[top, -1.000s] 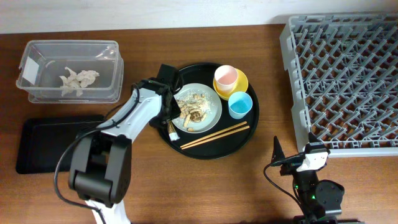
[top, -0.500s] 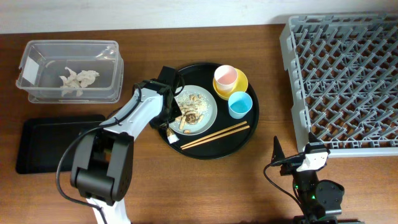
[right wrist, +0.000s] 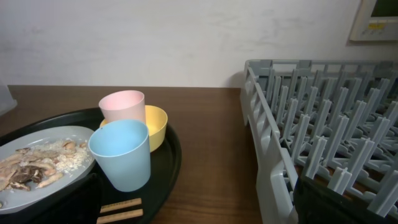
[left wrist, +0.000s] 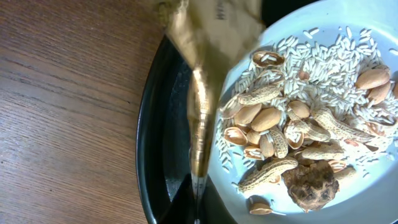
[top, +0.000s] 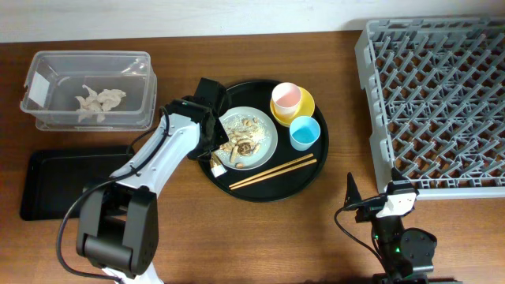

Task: Sort waste into correct bins and load items into the dishwasher rack
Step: 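Grasp the gold snack wrapper beside the plate with the left gripper, then carry the wrapper left and release it into the clear bin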

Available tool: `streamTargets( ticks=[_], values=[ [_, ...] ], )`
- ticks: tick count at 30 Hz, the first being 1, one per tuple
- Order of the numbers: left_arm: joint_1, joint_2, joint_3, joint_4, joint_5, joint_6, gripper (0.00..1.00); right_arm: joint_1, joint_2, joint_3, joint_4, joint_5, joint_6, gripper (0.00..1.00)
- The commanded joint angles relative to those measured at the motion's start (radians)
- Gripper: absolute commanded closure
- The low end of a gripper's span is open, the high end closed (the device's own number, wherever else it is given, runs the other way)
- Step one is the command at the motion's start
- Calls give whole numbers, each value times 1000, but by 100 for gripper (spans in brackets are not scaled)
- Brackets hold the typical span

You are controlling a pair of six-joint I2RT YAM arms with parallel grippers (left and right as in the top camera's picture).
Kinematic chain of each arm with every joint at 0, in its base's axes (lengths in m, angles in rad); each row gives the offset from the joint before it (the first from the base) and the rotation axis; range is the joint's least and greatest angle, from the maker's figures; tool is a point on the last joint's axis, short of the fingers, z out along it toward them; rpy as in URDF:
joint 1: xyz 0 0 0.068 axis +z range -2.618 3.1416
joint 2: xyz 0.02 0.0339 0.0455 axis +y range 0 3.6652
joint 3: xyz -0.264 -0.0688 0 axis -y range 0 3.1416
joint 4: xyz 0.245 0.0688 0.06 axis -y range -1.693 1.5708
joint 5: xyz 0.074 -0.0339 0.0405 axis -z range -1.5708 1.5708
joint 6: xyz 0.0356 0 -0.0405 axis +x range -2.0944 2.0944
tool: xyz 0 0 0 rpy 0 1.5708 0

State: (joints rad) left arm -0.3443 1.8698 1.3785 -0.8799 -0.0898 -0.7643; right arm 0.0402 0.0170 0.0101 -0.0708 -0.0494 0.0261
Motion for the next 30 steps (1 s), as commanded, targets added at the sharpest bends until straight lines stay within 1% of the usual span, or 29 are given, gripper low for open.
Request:
streamTargets(
  ticks=[1, 5, 7, 10, 13, 18, 21, 23, 24, 25, 26, 27, 28, 29, 30],
  values=[
    [37, -83, 32, -3, -5, -2, 99, 5, -4, -5, -5, 6, 7, 2],
    [122, -173, 62, 34, -6, -2, 99, 5, -4, -5, -5, 6, 7, 2],
    [198, -217, 63, 107, -9, -2, 99, 5, -4, -5, -5, 6, 7, 2],
    [300, -233, 63, 205, -9, -2, 99, 5, -4, -5, -5, 6, 7, 1],
    [390, -222, 63, 299, -26, -3, 99, 5, -4, -5, -5, 6, 7, 2],
    [500, -174, 63, 436, -102, -3, 98, 5, -4, -5, -5, 6, 7, 2],
    [548, -130, 63, 526, -109, -3, 91, 5, -4, -5, -5, 6, 7, 2],
    [568, -98, 63, 585, -109, -3, 88, 5, -4, -5, -5, 6, 7, 2],
    [575, -87, 63, 605, -109, -3, 85, 5, -4, -5, -5, 6, 7, 2],
    [579, -77, 63, 620, -109, -3, 80, 5, -4, -5, -5, 6, 7, 2],
    [583, -66, 63, 637, -109, -3, 73, 5, -4, -5, -5, 6, 7, 2],
    [583, -58, 63, 644, -109, -3, 61, 5, -4, -5, -5, 5, 7, 2],
    [583, -56, 63, 648, -109, -3, 55, 5, -4, -5, -5, 6, 7, 2],
    [583, -55, 63, 648, -109, -3, 43, 5, -4, -5, -5, 6, 7, 2],
    [583, -59, 63, 648, -105, -3, 26, 5, -4, -5, -5, 6, 7, 2]
  ],
)
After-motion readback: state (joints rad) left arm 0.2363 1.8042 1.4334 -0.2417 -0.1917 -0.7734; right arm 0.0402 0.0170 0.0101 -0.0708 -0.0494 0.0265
